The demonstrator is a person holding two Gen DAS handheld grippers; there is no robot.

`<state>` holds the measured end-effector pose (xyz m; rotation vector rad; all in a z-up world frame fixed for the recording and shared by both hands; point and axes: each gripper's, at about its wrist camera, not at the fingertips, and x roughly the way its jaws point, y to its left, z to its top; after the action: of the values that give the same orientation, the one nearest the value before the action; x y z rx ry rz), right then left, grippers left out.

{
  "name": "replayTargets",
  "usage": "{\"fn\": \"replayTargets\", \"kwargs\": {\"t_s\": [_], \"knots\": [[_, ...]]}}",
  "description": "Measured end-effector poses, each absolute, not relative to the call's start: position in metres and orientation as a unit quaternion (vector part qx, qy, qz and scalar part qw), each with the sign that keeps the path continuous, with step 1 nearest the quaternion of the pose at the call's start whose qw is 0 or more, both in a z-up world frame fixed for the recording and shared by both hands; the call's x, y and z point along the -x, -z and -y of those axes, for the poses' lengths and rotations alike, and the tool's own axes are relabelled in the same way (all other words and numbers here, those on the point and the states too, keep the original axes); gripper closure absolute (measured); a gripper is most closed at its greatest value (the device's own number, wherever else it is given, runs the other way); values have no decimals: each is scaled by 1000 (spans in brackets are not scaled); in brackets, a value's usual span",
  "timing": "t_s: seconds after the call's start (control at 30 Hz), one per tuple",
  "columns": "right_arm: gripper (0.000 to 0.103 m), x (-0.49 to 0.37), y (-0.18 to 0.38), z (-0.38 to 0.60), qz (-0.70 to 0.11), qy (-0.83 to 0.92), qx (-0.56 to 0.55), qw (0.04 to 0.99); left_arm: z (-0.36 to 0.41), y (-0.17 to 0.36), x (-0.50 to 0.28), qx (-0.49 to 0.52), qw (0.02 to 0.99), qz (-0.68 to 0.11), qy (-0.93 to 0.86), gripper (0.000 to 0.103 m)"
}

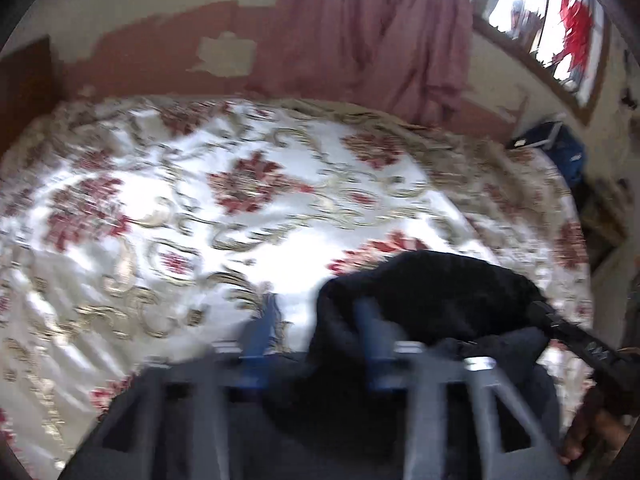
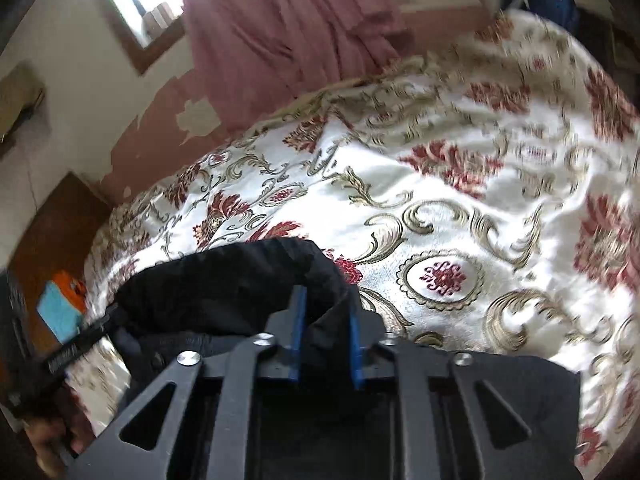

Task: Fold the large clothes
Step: 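Close both tools on the jacket hem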

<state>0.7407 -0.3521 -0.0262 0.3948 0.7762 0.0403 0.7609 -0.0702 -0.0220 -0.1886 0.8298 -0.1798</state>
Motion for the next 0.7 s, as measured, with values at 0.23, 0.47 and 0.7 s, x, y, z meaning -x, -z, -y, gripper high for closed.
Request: {"fn": "replayTargets", "kwargs": {"t_s": [0.23,0.47,0.7], "knots": [[94,-674,-1,353,-335,-52,-145,929,53,7,-713,95,922,-355,126,96],[98,-620,-4,343,-319,-69,-96,940,32,11,-667,102,914,-363,152,97],[99,-614,44,355,-372,-61,-118,919,35,56,-648,90,900,-401,148,98]]}}
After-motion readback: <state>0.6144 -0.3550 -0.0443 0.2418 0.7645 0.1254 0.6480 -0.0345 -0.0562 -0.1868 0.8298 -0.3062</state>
